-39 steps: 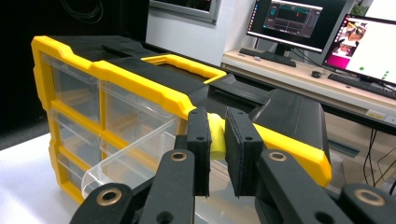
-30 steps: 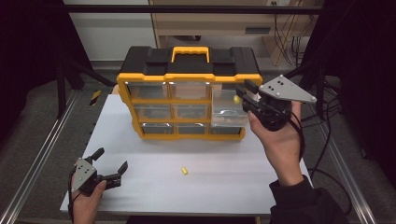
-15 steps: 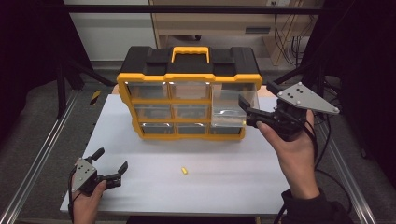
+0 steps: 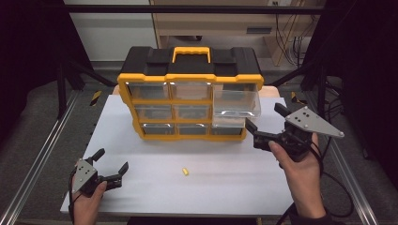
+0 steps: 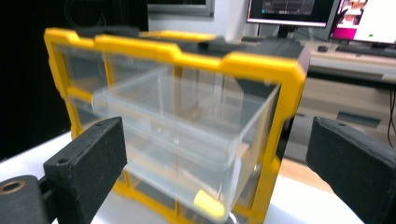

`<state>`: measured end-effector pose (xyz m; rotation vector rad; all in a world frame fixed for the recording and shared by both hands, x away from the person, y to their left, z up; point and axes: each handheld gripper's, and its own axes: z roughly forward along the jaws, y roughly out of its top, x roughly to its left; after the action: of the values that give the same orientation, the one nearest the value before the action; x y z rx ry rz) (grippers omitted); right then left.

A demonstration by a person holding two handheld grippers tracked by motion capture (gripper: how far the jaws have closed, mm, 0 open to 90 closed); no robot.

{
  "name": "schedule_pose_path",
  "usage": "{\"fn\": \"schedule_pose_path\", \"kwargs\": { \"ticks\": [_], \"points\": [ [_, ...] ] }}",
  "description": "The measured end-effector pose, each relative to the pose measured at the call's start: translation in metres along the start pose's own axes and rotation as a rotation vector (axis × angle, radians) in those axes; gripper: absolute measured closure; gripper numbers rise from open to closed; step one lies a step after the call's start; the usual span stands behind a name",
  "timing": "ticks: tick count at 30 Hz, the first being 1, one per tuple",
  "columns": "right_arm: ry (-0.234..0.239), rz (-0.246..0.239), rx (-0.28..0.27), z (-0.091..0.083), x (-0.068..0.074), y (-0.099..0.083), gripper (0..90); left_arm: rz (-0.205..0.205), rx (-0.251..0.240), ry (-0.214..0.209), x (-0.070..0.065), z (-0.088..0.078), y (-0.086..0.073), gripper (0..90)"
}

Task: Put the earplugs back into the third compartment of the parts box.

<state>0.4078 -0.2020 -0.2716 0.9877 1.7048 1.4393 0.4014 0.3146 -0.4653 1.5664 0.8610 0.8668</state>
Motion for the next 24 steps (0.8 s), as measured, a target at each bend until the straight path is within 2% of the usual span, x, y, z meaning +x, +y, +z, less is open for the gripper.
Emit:
{"fn": "schedule_pose_path", "kwargs": {
  "ticks": [4, 10, 15, 24],
  "points": [
    [0.009, 0.035, 0.029, 0.003, 0.001, -0.021, 5.5, -0.001, -0.001, -0.003, 0.0, 0.0, 0.0, 0.6],
    [0.015, 0.059, 0.089, 0.009, 0.002, -0.05, 6.0, 0.001, -0.001, -0.005, 0.0, 0.0, 0.0, 0.6],
    [0.037, 0.079, 0.147, 0.018, 0.009, -0.076, 6.1, 0.001, -0.004, -0.007, 0.0, 0.0, 0.0, 0.6],
    [0.085, 0.072, 0.219, 0.034, 0.026, -0.098, 5.9, -0.001, -0.007, -0.007, 0.0, -0.001, 0.0, 0.5]
  ]
}}
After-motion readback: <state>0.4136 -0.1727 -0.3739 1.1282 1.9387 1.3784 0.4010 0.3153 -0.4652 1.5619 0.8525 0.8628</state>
